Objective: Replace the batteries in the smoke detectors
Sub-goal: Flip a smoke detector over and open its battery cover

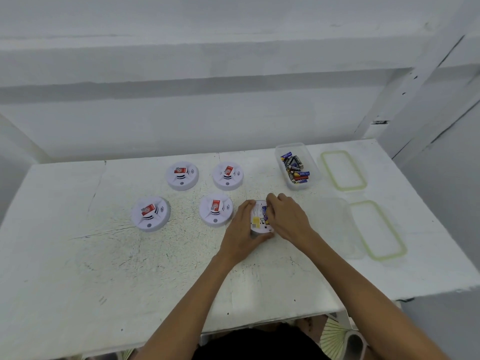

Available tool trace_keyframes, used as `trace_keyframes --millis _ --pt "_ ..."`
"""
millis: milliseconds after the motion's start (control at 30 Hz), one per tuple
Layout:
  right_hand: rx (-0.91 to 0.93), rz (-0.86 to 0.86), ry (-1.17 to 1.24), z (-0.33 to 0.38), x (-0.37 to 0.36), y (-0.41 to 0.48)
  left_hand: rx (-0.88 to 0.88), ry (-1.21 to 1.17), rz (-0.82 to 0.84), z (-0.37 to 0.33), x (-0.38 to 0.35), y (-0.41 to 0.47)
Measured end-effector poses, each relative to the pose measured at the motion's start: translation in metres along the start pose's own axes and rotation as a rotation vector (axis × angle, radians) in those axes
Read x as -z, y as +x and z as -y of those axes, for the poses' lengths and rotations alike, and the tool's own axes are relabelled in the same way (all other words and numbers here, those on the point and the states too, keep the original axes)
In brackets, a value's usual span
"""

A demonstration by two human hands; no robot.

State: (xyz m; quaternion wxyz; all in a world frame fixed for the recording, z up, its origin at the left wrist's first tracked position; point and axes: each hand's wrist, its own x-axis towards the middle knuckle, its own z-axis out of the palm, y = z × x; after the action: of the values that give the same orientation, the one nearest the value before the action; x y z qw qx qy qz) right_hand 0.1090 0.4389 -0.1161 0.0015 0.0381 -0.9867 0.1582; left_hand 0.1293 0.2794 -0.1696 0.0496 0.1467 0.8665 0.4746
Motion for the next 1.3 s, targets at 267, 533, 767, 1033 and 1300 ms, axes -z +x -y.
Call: trace_keyframes --millis 267,533,767,1033,1300 --pt "-0.016 0.008 0.008 0.001 0.002 0.014 -0.016 0.065 -0.014 0.001 -0.003 0.000" --pt "-0.041 0.031 0.064 0.001 0.003 0.014 -0.016 0.053 -0.011 0.004 -0.003 -0.001" --pt "-0.055 -0.017 0.146 0.005 0.005 0.008 -0.010 0.026 -0.021 0.004 -0.001 0.000" --pt "-0.138 -0.161 0.367 0.007 0.005 -0.004 -0.003 0.013 -0.051 0.003 0.000 0.000" --pt "-0.227 -0.393 0.626 -0.027 0.046 -0.025 -0.043 0.035 -0.036 0.007 0.003 -0.003"
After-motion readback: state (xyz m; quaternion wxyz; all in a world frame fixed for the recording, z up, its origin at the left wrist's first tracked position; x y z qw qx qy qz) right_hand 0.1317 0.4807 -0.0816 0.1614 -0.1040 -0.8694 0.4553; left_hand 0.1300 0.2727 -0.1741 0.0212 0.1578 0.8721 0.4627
